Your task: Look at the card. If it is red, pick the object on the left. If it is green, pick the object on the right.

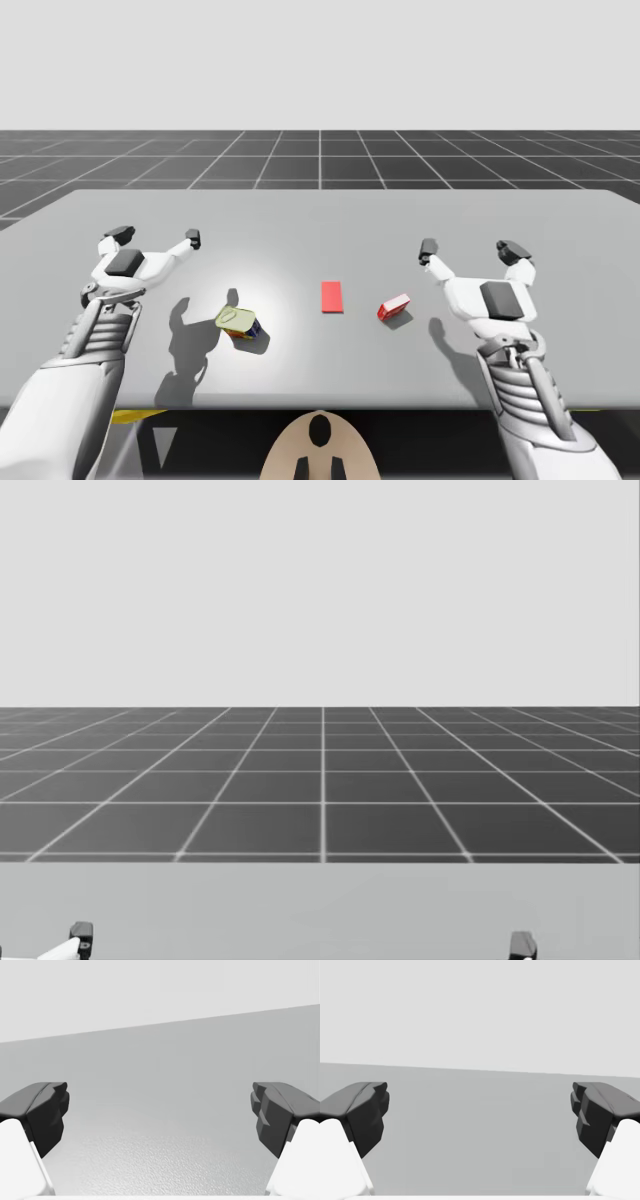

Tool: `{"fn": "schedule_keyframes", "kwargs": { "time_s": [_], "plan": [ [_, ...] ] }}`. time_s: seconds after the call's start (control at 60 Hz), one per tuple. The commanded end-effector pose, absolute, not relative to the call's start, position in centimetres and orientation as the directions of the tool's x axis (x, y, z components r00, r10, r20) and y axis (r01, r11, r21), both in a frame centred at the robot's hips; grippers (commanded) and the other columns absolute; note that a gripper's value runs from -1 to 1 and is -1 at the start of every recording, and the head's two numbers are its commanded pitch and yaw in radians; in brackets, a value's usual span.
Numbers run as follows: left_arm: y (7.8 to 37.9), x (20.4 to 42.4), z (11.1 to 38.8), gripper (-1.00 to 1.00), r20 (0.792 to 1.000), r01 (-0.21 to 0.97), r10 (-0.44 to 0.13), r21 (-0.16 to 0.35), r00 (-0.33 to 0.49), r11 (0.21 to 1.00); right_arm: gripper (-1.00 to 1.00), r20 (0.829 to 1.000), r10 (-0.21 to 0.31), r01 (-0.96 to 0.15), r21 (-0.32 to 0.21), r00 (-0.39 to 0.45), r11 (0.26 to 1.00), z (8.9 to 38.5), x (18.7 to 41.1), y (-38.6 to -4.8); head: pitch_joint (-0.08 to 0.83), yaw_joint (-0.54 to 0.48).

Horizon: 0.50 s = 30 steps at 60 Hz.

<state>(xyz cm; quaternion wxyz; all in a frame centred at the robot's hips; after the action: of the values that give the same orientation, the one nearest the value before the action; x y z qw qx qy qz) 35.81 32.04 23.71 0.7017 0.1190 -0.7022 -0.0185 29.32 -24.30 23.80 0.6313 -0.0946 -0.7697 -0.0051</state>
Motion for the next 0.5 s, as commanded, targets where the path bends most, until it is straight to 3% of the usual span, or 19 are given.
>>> {"fn": "schedule_keyframes", "kwargs": {
  "time_s": [0.017,0.15,0.5],
  "plan": [
    [32.0,35.77,23.68,-1.0,0.98,-0.141,-0.196,0.196,0.012,0.97,-1.0,0.975,0.111,0.173,-0.078,-0.192,0.982,23.62,29.05,-23.8,0.002,0.01],
    [32.05,35.76,23.75,-1.0,0.981,-0.144,-0.193,0.193,0.013,0.971,-1.0,0.976,0.109,0.127,-0.086,-0.186,0.988,23.95,29.0,-23.84,0.051,0.0],
    [32.04,35.83,23.86,-1.0,0.979,-0.14,-0.204,0.205,0.017,0.969,-1.0,0.974,0.134,0.154,-0.106,-0.184,0.982,23.72,29.38,-23.94,0.411,0.01]
  ]
}}
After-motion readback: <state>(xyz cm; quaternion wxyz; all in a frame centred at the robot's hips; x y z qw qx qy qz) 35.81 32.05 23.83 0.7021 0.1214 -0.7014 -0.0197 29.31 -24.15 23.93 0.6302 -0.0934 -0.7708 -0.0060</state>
